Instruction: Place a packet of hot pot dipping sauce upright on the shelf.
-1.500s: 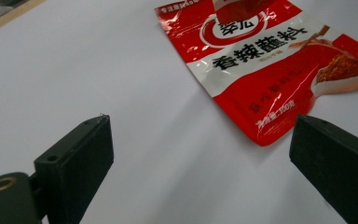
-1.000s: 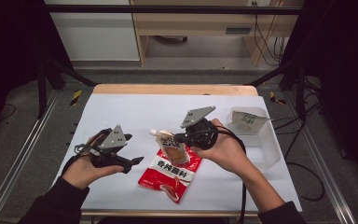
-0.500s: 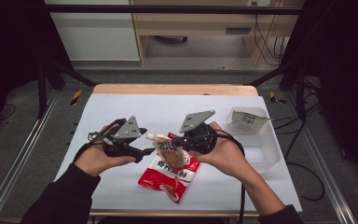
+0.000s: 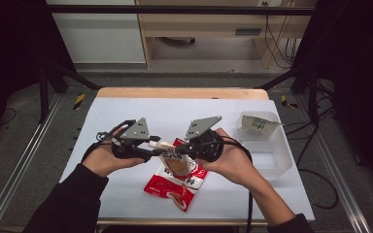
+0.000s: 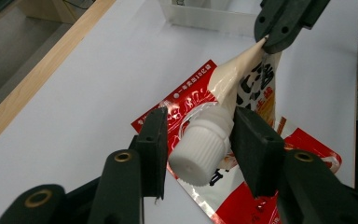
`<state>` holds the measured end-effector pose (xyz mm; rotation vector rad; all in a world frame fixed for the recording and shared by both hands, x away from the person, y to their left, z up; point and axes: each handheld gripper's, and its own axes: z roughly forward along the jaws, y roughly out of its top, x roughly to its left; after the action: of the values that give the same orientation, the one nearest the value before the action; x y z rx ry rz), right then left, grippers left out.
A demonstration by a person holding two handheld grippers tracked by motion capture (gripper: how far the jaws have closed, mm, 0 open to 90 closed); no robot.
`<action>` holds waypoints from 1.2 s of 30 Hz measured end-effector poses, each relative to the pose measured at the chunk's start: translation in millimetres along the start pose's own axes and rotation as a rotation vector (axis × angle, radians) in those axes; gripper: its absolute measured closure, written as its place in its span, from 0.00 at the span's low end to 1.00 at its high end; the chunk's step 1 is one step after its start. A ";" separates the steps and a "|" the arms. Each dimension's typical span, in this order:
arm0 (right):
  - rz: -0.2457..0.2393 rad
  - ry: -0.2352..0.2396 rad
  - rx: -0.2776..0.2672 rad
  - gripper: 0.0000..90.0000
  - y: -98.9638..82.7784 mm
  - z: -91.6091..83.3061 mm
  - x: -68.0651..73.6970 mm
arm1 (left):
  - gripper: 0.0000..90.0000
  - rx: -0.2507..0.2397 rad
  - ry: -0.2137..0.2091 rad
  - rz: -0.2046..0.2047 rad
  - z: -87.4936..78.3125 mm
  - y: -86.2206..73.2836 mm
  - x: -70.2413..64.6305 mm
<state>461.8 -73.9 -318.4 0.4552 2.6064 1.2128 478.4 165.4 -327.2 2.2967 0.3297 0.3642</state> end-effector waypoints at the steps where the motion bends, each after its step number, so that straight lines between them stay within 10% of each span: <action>1: 0.001 0.000 0.001 1.00 -0.1 0.3 0.3 | 0.66 -0.002 -0.008 -0.003 -0.1 -0.3 0.5; 17: 0.044 -0.003 -0.012 1.00 -7.7 -5.4 -6.2 | 0.79 0.017 -0.032 -0.023 -1.5 12.3 -4.5; 36: 0.032 -0.022 0.008 0.93 -10.0 -17.1 -7.3 | 0.81 0.096 -0.043 0.070 -9.8 46.3 -13.7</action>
<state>461.1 -94.7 -314.8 0.5113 2.5958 1.2008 468.0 136.3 -289.0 2.4107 0.2507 0.3397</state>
